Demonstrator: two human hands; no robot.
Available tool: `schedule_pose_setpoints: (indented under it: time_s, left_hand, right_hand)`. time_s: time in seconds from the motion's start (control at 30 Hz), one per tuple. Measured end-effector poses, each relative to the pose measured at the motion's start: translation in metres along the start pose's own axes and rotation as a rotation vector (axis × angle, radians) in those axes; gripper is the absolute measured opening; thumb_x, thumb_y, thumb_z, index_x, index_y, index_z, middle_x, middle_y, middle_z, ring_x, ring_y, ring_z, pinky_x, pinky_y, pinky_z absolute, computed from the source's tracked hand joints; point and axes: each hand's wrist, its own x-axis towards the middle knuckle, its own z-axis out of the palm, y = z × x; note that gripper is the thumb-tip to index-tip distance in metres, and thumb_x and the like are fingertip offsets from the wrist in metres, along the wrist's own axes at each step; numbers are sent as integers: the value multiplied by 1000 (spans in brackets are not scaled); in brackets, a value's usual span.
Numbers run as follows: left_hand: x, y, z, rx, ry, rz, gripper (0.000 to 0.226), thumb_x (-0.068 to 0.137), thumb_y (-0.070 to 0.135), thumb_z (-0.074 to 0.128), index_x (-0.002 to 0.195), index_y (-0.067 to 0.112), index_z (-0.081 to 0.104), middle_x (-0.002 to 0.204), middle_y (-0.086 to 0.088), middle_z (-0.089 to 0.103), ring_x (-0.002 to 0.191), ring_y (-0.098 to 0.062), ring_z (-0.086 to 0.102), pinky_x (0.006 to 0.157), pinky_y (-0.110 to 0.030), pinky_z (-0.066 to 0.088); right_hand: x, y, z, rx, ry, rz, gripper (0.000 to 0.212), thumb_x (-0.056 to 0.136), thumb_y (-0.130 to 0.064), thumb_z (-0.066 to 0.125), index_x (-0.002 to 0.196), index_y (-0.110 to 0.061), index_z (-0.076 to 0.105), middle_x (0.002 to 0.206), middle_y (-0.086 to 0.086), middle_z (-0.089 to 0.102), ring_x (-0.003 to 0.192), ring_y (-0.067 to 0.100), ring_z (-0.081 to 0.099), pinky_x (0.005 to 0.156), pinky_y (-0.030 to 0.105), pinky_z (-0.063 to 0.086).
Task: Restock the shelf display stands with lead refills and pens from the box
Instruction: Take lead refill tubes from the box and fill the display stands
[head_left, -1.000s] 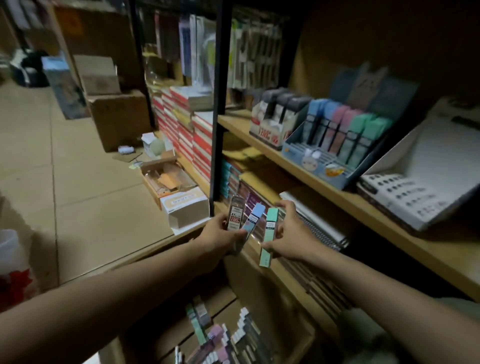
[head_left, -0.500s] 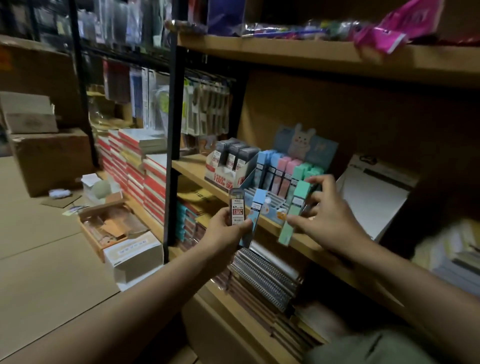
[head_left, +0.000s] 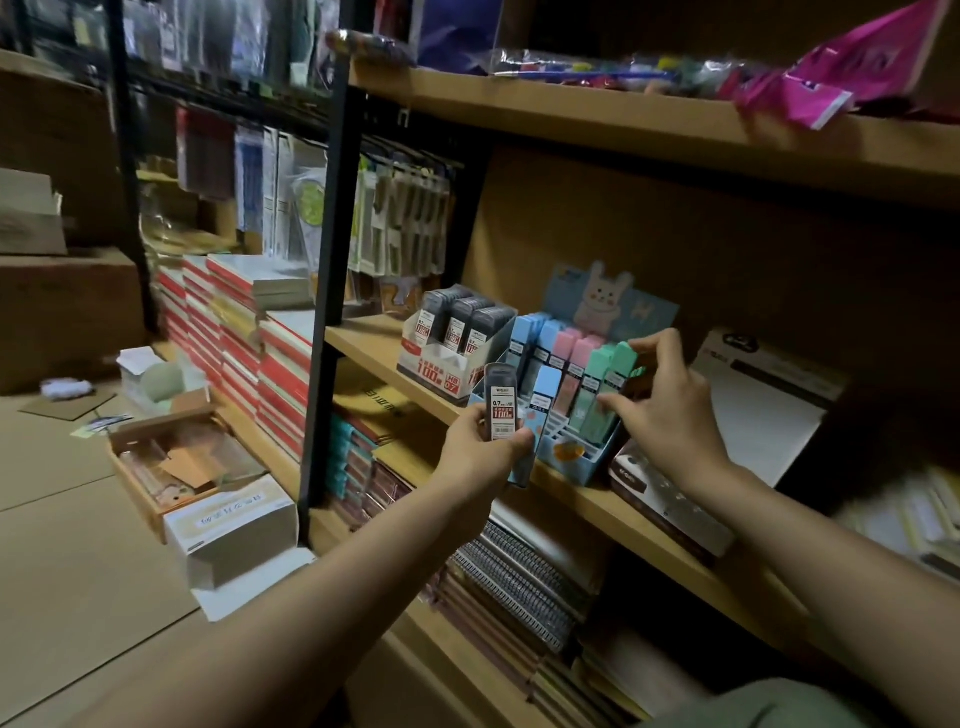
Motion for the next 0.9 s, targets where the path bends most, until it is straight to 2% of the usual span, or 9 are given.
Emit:
schedule_pose_setpoints:
  time_s: [0.07,0.23,0.47,0.63,0.7,0.8,0.87,0.9]
  left_hand:
    - [1,-1,-1,-19,-8,-5,26,91,0,60,108,19,54,107,-8,64,102,-25,63,92,-45,53]
    - [2,-4,-3,-25,-10,-16,29,91,1,59,116,15,54,107,-7,65,99,-23,64,89,-42,55]
    - [-1,-8,-3,-10,-18,-47,37,92,1,58,126,12,51,115,-11,64,109,-30,62,97,-52,50]
    - [-1,-8,-4,-20,-6,-40,37,92,1,58,126,12,51,115,-11,64,107,-29,63,95,-50,52]
    - [-1,-8,-4,-17,-4,-35,36,92,1,59,125,12,52,115,-10,64,107,-29,63,95,-51,51]
    - [-2,-7,-6,-19,-7,-28,36,91,1,59,125,11,52,116,-11,64,109,-29,62,97,-50,51]
    - [-2,-7,-8,-25,-7,-24,37,91,0,59,126,9,51,117,-12,64,109,-29,62,96,-50,51]
    - [-2,-7,-9,-27,-12,-20,37,91,0,59,126,9,51,118,-13,64,109,-30,62,95,-50,52]
  right_hand:
    - [0,2,5,-25,4,-7,54,76,-8,80,101,-31,38,98,-8,58,79,-5,57,55,3,46]
    - [2,4,15,-60,2,-8,54,73,-10,83,100,-29,40,99,-5,60,83,12,64,60,12,46]
    - [2,5,28,-113,-6,0,51,73,-10,83,101,-22,42,104,6,65,83,16,65,61,17,49]
    - [3,1,25,-221,-6,-34,43,76,-18,82,104,-18,49,104,5,65,87,20,65,71,37,58]
    - [4,-1,21,-256,30,-74,36,79,-21,79,106,-15,56,104,4,63,85,18,62,70,32,54]
    - [4,-4,13,-229,88,-91,33,88,-20,71,119,-12,63,106,0,54,78,7,51,66,13,40]
    - [3,-11,9,-63,78,-44,32,93,-19,63,124,-15,61,109,-1,55,74,6,57,63,10,45]
    - [2,-17,8,67,27,1,29,95,-19,61,124,-17,60,107,1,60,71,8,63,59,14,50]
